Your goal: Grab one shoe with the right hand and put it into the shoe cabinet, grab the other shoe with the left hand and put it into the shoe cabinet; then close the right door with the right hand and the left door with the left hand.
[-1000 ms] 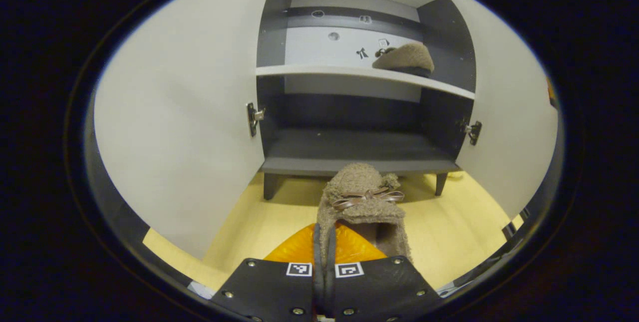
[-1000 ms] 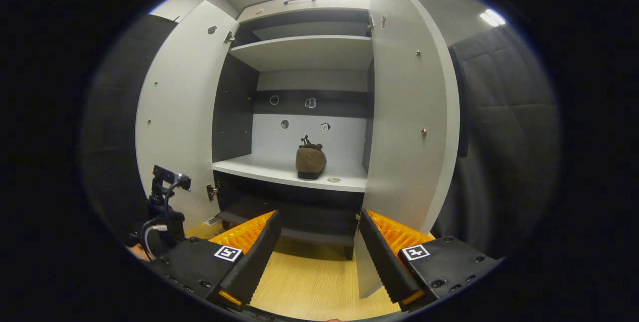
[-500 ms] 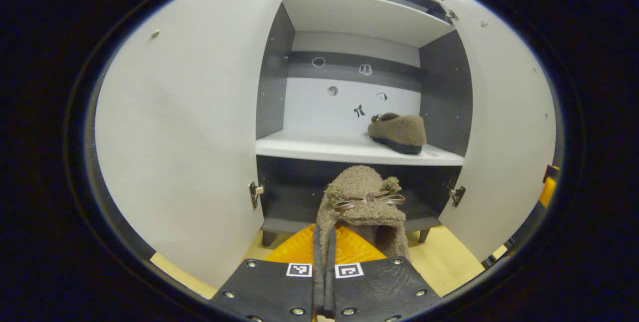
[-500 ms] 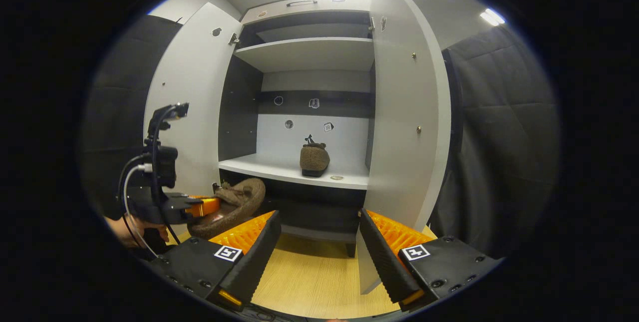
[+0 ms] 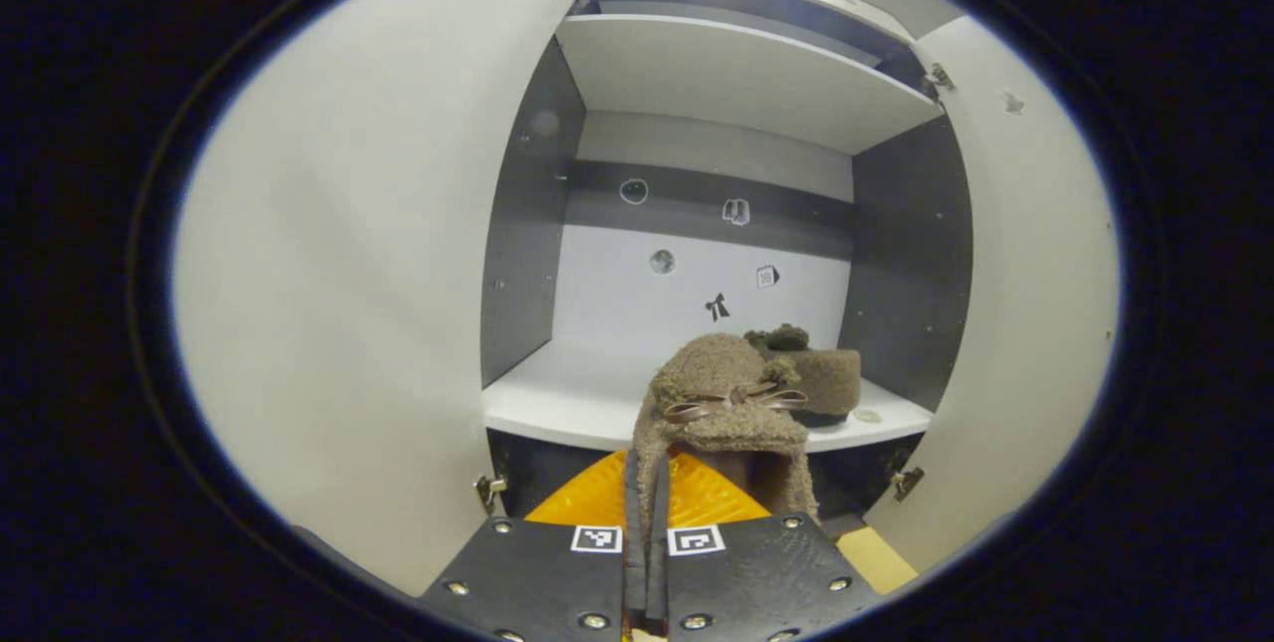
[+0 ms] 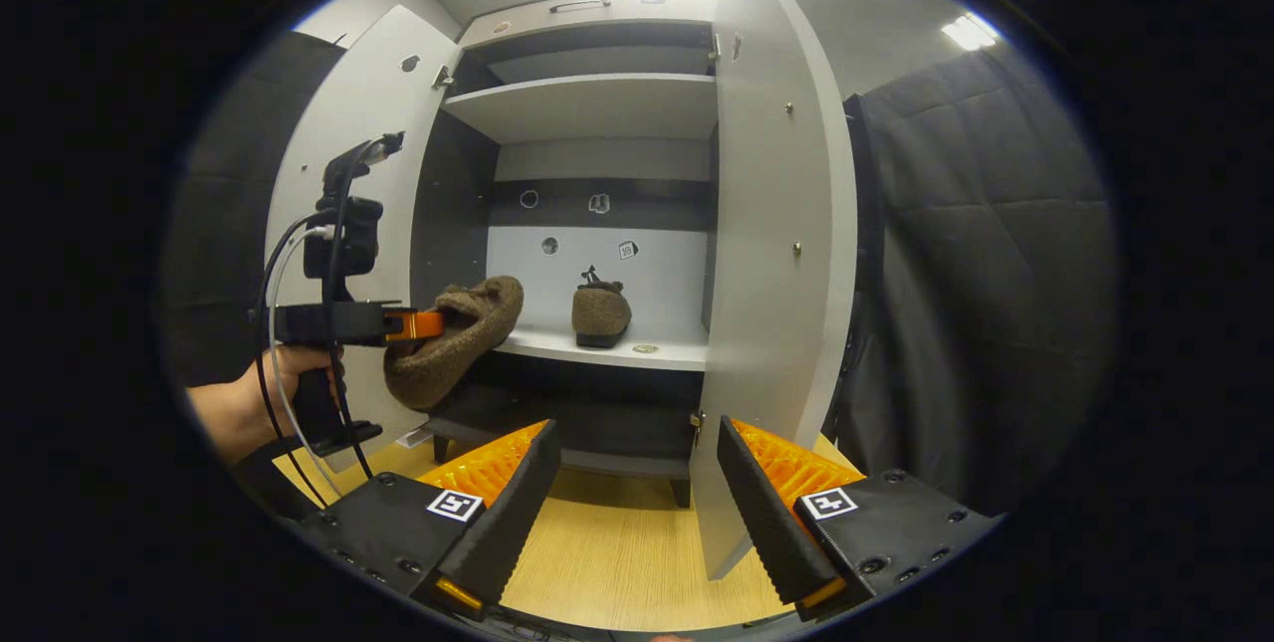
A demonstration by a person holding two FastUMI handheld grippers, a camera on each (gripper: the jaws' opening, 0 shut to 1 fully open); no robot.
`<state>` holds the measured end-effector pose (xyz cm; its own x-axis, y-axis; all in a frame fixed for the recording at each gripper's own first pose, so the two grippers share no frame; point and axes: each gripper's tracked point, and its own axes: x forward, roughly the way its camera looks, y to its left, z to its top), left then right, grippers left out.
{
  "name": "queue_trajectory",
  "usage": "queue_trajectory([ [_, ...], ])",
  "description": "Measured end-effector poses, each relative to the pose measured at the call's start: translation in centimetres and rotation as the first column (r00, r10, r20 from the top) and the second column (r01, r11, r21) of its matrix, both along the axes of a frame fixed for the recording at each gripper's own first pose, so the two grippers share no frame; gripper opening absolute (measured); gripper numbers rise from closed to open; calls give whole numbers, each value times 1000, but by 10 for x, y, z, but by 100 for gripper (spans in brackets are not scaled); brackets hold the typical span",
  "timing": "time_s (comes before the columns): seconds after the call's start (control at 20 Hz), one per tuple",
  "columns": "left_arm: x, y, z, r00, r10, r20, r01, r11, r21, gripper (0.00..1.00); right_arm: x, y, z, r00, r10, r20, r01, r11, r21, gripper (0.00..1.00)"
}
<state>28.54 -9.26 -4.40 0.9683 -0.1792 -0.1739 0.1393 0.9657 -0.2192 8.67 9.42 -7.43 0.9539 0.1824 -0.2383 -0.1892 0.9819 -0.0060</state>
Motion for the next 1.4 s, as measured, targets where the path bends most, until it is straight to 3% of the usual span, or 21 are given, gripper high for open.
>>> queue_trajectory([
  [0.3, 61, -8, 34, 998, -6, 63, 7, 1000, -12, 0, -1, -11, -4, 997, -82, -7, 82, 997, -11, 96],
  [0.65, 136, -4, 41, 997, 23, 72, -21, 1000, -21, 2, -3, -20, -10, 984, -175, -15, 175, 984, -16, 96],
  [0.7, 147, -2, 41, 997, 27, 69, -26, 999, -23, 7, -4, -21, -10, 983, -184, -16, 184, 983, -18, 96],
  [0.8, 167, -2, 35, 998, 35, 54, -34, 999, -18, 2, -6, -22, -12, 980, -199, -22, 198, 980, -21, 96],
  [1.25, 198, 1, -1, 999, 38, -38, -36, 998, 57, 4, -8, -26, -14, 975, -222, -20, 221, 974, -39, 100],
  [1.3, 199, 1, 2, 999, 29, -30, -27, 998, 58, 12, -7, -26, -14, 975, -219, -20, 218, 975, -37, 100],
  [1.4, 197, 2, 16, 1000, 20, 6, -21, 998, 64, 48, -6, -26, -11, 977, -214, -14, 213, 976, -33, 100],
])
